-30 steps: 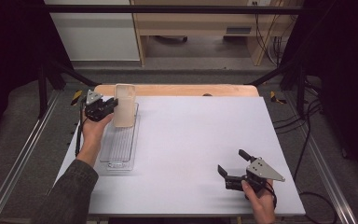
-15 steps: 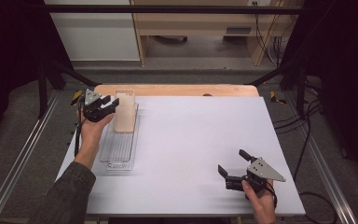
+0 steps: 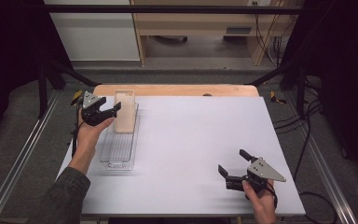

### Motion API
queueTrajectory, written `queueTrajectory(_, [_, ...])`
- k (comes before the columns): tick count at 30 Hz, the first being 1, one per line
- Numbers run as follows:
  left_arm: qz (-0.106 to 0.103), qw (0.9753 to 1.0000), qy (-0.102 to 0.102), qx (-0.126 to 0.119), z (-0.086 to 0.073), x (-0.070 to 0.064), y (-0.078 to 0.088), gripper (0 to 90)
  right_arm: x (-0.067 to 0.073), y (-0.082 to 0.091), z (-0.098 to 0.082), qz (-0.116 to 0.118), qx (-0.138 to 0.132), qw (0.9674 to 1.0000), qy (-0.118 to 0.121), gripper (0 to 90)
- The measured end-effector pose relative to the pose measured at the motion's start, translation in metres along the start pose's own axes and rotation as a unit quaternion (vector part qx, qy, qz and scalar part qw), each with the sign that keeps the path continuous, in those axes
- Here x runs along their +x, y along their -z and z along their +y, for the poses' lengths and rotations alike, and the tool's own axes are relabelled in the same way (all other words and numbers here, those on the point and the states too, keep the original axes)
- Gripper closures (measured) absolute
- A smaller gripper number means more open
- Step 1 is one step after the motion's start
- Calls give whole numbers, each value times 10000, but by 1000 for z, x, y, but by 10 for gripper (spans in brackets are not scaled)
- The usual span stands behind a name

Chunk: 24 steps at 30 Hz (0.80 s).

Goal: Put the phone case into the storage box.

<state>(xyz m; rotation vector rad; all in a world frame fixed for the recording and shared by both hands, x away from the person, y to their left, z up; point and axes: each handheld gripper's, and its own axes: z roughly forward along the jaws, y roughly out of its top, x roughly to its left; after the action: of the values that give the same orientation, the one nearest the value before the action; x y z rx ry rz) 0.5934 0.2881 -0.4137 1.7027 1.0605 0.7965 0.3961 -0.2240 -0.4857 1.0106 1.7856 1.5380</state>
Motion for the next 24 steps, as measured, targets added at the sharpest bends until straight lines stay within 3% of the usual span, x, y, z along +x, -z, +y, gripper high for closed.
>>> queueTrajectory(6, [148, 9999, -11, 31, -3, 1, 3, 202, -1, 0, 0, -15, -2, 10000, -5, 19])
queueTrajectory(10, [199, 9997, -147, 85, -3, -2, 5, 167, -1, 0, 0, -27, 4, 10000, 1, 19])
queueTrajectory(14, [187, 9986, -464, 187, -1, -9, 8, 124, -1, -1, -1, -38, 55, 10000, 38, 19])
queueTrajectory(24, [244, 9960, -759, 396, 0, -17, 12, 62, 1, -1, -1, -15, 21, 10000, 37, 19])
